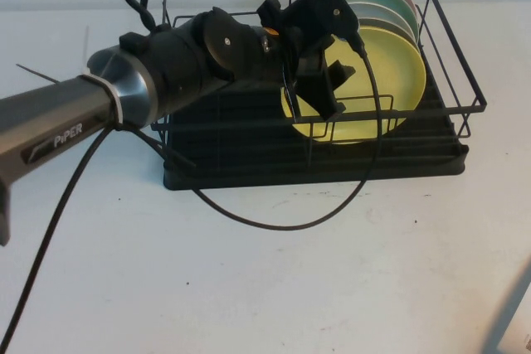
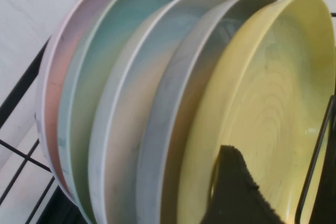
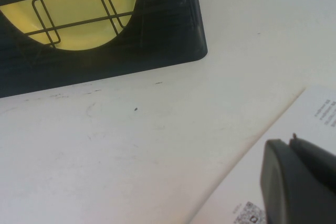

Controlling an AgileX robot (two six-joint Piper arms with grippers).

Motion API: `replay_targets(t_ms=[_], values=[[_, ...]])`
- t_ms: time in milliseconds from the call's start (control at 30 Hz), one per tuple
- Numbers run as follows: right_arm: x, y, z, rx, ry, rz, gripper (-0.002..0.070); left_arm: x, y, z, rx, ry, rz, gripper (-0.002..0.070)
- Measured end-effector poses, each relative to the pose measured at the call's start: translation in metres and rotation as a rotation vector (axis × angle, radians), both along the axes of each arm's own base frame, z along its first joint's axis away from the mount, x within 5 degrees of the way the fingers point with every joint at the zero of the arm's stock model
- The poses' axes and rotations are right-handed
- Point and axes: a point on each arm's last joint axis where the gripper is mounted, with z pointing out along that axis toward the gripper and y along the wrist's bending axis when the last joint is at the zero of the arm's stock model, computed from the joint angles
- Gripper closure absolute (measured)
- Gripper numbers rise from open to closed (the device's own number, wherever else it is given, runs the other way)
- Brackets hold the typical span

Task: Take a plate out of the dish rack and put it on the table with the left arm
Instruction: Grasp the plate from the shelf

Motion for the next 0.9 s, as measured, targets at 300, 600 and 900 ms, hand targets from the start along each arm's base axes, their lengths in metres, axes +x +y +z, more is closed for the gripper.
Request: replay_targets(t_ms=[300,600,900], values=[[0.0,0.0,0.0,0.0,0.0,0.0,0.0696,-0.011,0.003,0.017,-0.007,0.02,-0.043,0.0344],[0.0,0.0,0.0,0.0,0.0,0.0,0.0696,-0.017,0.008,0.037,-0.046,-0.016,-0.029,0.0344],[0.0,0.0,0.0,0.0,0.0,0.0,0.0696,0.003,0.001,0.002,-0.026,-0.014,0.032,0.0344]])
